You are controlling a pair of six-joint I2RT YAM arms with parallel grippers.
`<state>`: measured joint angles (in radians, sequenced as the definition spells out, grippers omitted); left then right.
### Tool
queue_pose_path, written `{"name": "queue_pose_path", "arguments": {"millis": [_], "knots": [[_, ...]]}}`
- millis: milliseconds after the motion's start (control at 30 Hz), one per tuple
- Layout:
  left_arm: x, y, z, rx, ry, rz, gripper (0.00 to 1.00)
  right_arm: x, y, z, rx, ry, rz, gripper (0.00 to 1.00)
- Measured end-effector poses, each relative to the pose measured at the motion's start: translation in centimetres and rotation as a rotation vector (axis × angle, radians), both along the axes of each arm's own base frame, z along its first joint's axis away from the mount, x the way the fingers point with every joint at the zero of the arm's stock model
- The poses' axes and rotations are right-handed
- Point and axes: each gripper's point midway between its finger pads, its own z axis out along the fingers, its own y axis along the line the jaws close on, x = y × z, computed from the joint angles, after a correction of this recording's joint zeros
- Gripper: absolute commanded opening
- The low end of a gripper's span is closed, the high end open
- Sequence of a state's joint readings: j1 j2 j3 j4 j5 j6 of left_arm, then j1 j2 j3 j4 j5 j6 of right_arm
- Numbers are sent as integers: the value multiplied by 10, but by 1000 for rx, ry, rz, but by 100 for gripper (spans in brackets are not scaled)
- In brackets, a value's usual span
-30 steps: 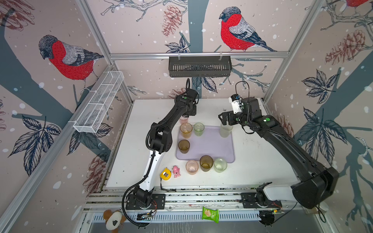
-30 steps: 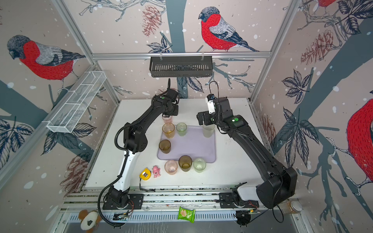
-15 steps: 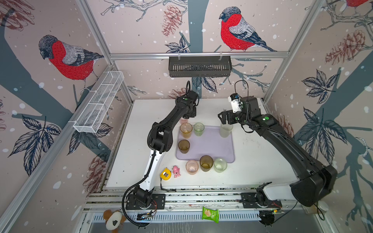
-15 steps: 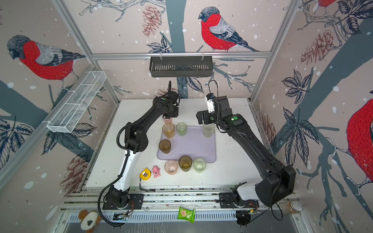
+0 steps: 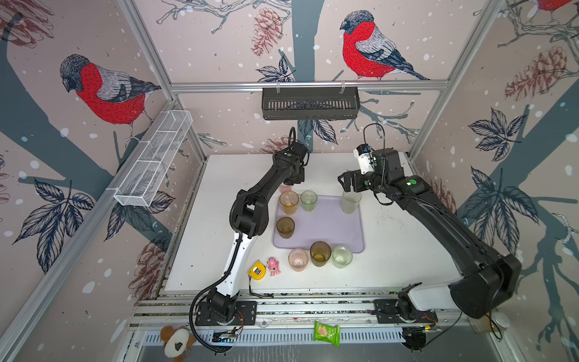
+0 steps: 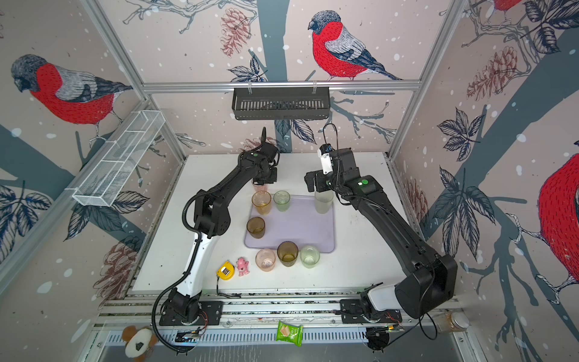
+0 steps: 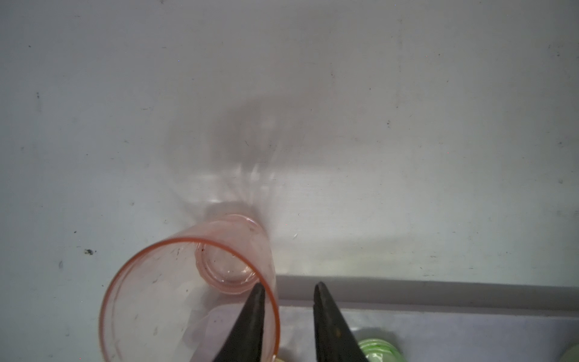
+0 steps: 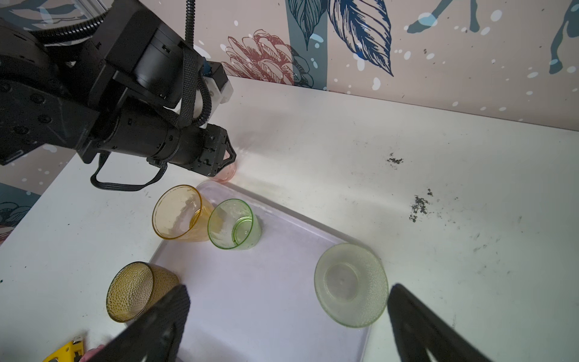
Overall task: Place the glasses into the tray
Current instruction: 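Lower the open left gripper onto the rim of the pink glass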
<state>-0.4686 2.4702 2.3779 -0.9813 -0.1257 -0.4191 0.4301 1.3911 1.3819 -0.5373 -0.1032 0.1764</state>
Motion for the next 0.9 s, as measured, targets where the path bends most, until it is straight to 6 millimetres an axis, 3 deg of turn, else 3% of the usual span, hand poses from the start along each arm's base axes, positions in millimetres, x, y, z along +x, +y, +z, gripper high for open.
{"name": "queue_pose_path", "arguments": {"millis": [900], "knots": [[0, 0, -2, 0, 4, 0, 15, 2, -3, 6, 9, -21, -3, 100]]}}
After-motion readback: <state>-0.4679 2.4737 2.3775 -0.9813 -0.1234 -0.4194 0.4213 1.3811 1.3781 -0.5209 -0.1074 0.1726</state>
